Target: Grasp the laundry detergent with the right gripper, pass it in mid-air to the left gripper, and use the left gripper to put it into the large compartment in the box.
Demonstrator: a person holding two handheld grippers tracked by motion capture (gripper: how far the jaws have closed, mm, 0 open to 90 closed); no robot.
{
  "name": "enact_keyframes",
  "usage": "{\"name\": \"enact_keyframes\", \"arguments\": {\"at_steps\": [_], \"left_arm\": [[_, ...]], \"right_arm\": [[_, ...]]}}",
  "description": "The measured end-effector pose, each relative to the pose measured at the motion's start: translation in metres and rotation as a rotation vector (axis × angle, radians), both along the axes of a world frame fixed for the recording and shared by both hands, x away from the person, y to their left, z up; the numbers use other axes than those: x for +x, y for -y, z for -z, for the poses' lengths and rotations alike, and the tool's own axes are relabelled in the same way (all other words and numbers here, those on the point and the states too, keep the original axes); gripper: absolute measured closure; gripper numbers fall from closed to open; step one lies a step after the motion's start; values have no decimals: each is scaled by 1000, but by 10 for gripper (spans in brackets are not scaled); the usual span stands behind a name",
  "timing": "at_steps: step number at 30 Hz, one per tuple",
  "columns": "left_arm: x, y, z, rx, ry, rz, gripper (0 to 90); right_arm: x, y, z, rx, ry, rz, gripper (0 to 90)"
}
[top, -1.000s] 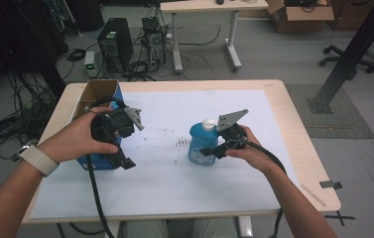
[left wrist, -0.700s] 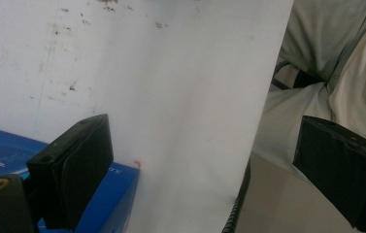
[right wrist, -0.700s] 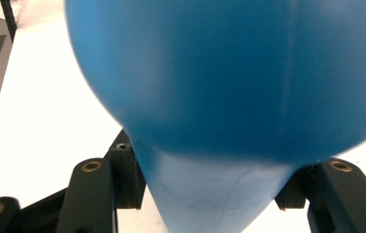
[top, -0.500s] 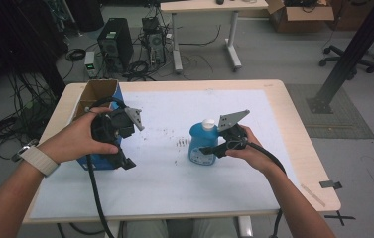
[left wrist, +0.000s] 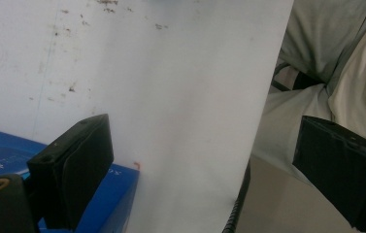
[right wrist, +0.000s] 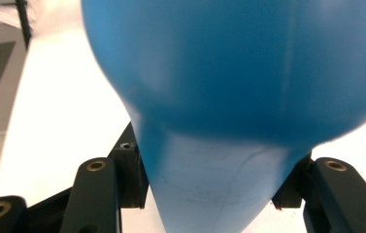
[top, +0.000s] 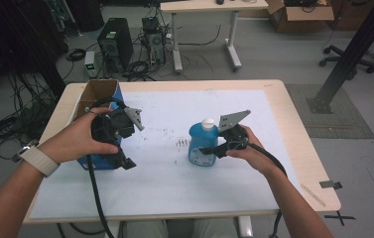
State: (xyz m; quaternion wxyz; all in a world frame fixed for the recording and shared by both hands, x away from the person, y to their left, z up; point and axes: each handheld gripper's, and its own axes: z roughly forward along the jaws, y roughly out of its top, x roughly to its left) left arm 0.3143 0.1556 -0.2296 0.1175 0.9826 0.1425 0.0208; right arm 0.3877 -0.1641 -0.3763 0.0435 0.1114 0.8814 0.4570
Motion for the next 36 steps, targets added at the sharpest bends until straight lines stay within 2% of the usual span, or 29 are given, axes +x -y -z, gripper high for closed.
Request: {"name": "enact_keyframes", "arguments": {"at_steps": [8, 18, 23, 36], "left_arm": [[-4, 3, -6, -7, 15, 5, 77], [-7, 7, -13, -11, 28, 11, 76], [-8, 13, -23, -18, 45, 23, 74], [-11, 26, -34, -12, 63, 53, 71]], "right_arm": [[-6, 4, -20, 15, 9, -15, 447], [-15, 9, -40, -5, 15, -29, 447], [-23, 11, -55, -20, 24, -38, 447], [-38, 5, -82, -27, 22, -82, 447]]}}
